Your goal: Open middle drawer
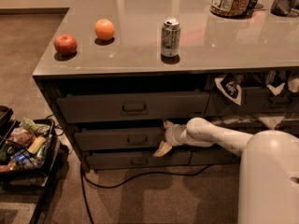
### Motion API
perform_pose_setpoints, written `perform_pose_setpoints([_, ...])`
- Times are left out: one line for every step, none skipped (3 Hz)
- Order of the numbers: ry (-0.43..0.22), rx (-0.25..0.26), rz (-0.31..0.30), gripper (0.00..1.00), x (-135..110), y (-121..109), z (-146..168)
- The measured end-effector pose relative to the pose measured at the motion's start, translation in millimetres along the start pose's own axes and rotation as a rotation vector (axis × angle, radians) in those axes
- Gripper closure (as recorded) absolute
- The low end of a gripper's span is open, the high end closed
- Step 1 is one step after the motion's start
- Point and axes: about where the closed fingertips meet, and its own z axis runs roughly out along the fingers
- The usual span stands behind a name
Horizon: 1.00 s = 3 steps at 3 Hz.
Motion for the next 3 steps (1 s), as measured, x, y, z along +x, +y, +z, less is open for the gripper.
perform_pose_setpoints([0.000, 0.000, 0.000, 0.00, 0, 0, 0])
perform_pose_setpoints([0.062, -0.006, 0.042, 0.00, 17, -7, 6])
perform_pose_setpoints([0.062, -0.006, 0.042, 0.00, 17, -7, 6])
